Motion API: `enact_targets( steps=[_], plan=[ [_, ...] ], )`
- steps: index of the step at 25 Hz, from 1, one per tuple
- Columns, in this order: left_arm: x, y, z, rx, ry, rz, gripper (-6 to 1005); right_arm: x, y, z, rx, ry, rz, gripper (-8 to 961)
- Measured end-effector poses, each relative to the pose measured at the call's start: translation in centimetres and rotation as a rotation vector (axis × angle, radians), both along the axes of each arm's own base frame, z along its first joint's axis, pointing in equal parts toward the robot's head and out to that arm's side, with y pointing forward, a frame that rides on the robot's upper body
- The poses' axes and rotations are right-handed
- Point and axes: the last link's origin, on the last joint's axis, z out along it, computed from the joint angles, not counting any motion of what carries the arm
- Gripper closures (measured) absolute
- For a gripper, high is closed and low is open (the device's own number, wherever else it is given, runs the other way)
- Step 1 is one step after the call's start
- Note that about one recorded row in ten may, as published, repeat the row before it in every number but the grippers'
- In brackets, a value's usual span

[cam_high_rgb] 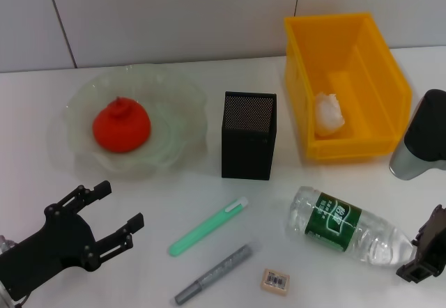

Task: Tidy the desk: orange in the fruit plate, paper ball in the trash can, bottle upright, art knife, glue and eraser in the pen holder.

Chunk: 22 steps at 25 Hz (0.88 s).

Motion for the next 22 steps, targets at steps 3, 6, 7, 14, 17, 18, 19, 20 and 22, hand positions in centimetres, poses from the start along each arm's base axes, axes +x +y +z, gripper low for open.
enact_targets(
  steps=[3, 6, 7, 14, 17, 18, 19, 20, 22],
  plan=[
    [0.0, 0.0, 0.0, 0.0, 0.0, 0.0, 171, 0.0, 0.0, 0.0, 0.0, -0.001, 0.001, 467],
    [0.0, 0.0, 0.0, 0.0, 0.0, 0.0, 171, 0.1, 0.1, 0.0, -0.002, -0.006, -0.003, 493],
    [0.0, 0.0, 0.0, 0.001, 0.0, 0.0, 171, 0.2, 0.1, 0.0, 0.001, -0.006, -0.003, 501],
    [0.0, 0.0, 0.0, 0.002, -0.001, 0.001, 171, -1.7, 0.2, 1.5, 0.028, -0.004, 0.076, 515],
    [0.0, 0.0, 0.0, 0.002, -0.001, 0.001, 171, -2.3, 0.0, 1.9, 0.026, 0.001, 0.095, 515],
    [0.0, 0.0, 0.0, 0.003, 0.0, 0.001, 171, -2.6, 0.0, 2.1, 0.025, 0.006, 0.105, 516],
    [0.0, 0.0, 0.0, 0.003, 0.0, 0.001, 171, -3.3, -0.1, 2.3, 0.024, 0.015, 0.125, 516],
    [0.0, 0.0, 0.0, 0.003, 0.0, 0.001, 171, -3.3, -0.1, 2.3, 0.024, 0.015, 0.125, 516],
    [0.0, 0.0, 0.0, 0.003, 0.0, 0.001, 171, -3.8, -0.1, 2.5, 0.024, 0.018, 0.141, 516]
  ],
)
